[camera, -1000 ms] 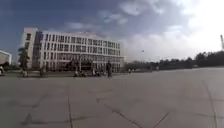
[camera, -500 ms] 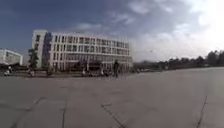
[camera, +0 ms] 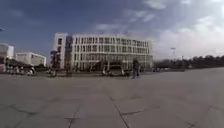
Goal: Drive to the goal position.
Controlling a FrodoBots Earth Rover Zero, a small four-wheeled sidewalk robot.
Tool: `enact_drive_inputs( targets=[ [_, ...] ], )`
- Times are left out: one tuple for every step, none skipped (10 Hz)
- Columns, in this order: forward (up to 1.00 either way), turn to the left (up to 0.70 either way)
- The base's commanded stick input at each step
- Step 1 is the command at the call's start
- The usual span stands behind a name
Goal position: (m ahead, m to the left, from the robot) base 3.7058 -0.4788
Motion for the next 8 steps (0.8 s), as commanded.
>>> enact_drive_inputs(
  targets=[
    [0.85, 0.00],
    [0.85, 0.00],
    [0.85, 0.00],
    [0.85, 0.00],
    [0.85, 0.00],
    [0.85, -0.25],
    [0.85, -0.31],
    [0.85, -0.34]
  ],
)
